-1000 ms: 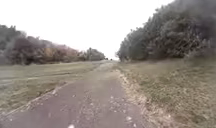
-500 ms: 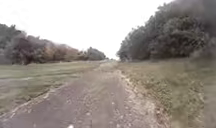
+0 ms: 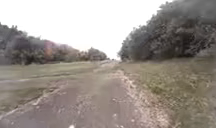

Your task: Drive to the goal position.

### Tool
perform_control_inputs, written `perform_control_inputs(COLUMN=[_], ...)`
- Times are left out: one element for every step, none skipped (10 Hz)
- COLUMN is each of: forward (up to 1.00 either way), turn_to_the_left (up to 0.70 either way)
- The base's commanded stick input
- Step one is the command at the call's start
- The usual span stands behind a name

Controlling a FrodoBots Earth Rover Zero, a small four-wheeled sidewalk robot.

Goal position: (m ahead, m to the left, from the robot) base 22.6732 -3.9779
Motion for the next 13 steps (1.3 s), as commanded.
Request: perform_control_inputs(forward=[0.60,0.60,0.60,0.60,0.60,0.60,0.60,0.60,0.60,0.60,0.60,0.60,0.60], turn_to_the_left=[0.00,0.00,0.00,0.00,-0.01,-0.15,-0.15,-0.11,-0.06,-0.01,0.00,0.00,0.00])
